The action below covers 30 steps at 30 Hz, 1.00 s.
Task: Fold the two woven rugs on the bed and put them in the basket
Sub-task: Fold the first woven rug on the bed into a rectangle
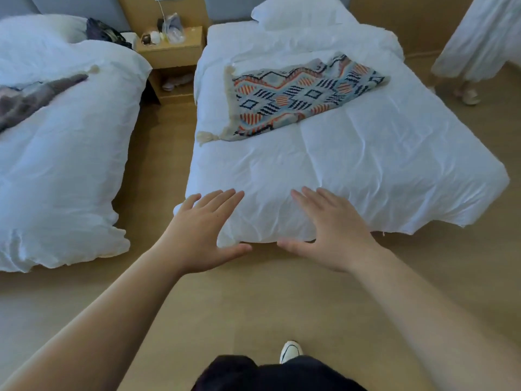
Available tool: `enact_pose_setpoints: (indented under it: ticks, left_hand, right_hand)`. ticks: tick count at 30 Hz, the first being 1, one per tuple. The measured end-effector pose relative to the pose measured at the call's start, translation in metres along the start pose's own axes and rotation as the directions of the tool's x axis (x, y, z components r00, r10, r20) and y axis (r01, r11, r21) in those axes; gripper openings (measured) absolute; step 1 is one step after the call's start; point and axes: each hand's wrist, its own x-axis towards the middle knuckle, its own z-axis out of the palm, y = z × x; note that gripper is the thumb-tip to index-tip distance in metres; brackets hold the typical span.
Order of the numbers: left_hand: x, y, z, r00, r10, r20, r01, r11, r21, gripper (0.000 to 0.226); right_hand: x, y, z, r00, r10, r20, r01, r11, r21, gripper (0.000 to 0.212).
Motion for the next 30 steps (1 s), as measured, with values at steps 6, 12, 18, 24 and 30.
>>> enact_pose_setpoints:
  ticks: [6, 12, 18, 24, 30]
  left_hand:
    - [0.163, -0.068, 0.015, 0.999, -0.045, -0.019, 0.043, 0.996, -0.075, 0.100]
    - [0.358, -0.135, 0.057, 0.998, -0.030, 0.046, 0.035, 0.995, -0.096, 0.098]
    - [0.496, -0.173, 0.090, 0.974, -0.124, 0.189, 0.139, 0.988, -0.070, 0.093]
    - [0.589, -0.203, 0.204, 0.857, -0.380, 0.347, 0.390, 0.920, 0.042, 0.080]
    - [0.650, -0.241, 0.308, 0.884, -0.355, 0.304, 0.352, 0.934, 0.067, 0.073]
  right_hand:
    - [0.175, 0.050, -0.036, 0.997, -0.018, 0.080, 0.022, 0.998, -0.056, 0.097]
    - [0.350, 0.118, -0.050, 0.989, 0.029, 0.142, -0.019, 0.997, -0.072, 0.096]
    - [0.491, 0.190, -0.052, 0.974, -0.048, 0.220, 0.050, 0.999, -0.003, 0.096]
    - [0.630, 0.245, 0.034, 0.926, -0.267, 0.267, 0.276, 0.961, 0.005, 0.089]
    - [0.721, 0.262, 0.118, 0.921, -0.312, 0.233, 0.319, 0.948, 0.008, 0.078]
